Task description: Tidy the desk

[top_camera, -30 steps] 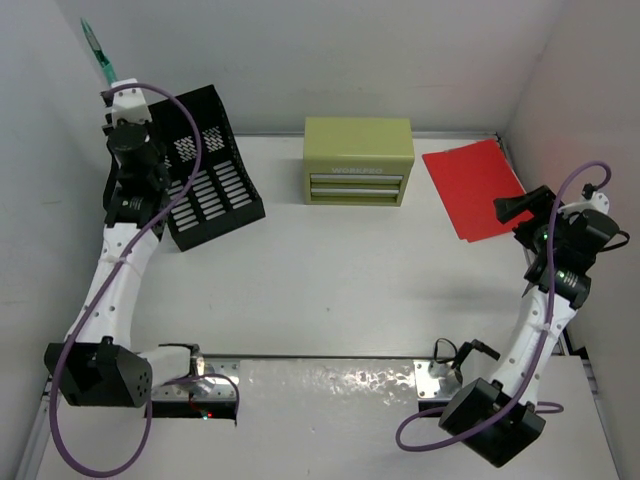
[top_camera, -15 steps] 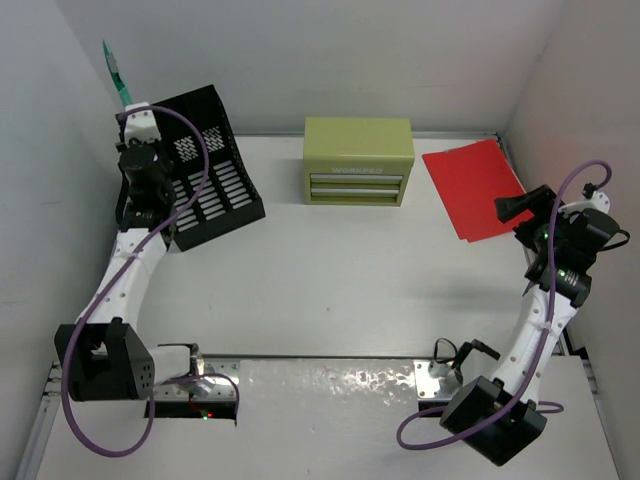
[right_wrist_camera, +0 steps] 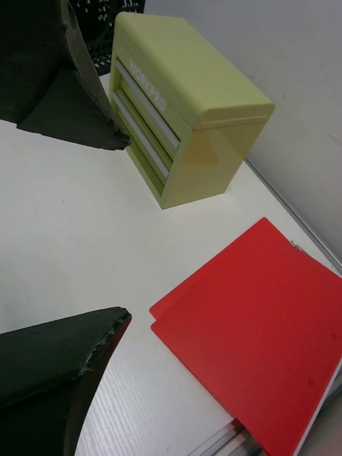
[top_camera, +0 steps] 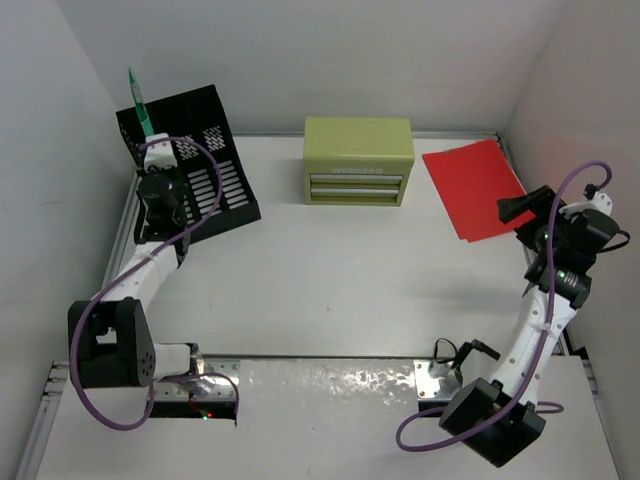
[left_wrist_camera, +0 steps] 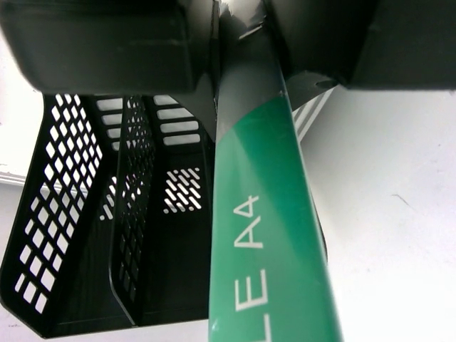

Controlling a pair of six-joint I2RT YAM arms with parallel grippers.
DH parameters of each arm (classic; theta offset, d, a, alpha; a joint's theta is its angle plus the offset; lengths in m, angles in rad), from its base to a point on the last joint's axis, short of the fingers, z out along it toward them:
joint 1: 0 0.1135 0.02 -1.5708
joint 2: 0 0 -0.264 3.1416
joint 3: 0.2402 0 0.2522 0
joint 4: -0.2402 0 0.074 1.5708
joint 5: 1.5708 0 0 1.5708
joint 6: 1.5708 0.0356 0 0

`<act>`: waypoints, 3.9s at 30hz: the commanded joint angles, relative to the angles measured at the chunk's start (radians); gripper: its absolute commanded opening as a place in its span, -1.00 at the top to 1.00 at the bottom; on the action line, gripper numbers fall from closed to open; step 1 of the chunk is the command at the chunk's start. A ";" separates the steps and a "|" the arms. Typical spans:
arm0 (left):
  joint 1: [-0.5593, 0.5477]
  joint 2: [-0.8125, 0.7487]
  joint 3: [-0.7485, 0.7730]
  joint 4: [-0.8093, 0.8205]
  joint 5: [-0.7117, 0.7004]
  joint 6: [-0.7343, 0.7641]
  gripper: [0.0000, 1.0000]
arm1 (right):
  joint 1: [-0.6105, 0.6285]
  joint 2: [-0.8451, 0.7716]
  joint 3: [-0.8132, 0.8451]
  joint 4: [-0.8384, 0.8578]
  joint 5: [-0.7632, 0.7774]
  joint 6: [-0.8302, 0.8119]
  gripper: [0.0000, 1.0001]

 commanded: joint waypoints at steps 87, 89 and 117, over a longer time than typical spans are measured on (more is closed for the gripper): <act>0.096 -0.036 -0.034 0.288 0.302 -0.027 1.00 | 1.499 1.596 1.130 0.212 0.623 -0.274 1.00; 0.094 -0.038 -0.028 0.279 0.300 -0.030 1.00 | 1.501 1.594 1.137 0.211 0.589 -0.315 1.00; 0.117 0.080 -0.147 0.111 0.277 -0.145 0.81 | 1.510 1.516 1.025 0.259 0.463 -0.386 1.00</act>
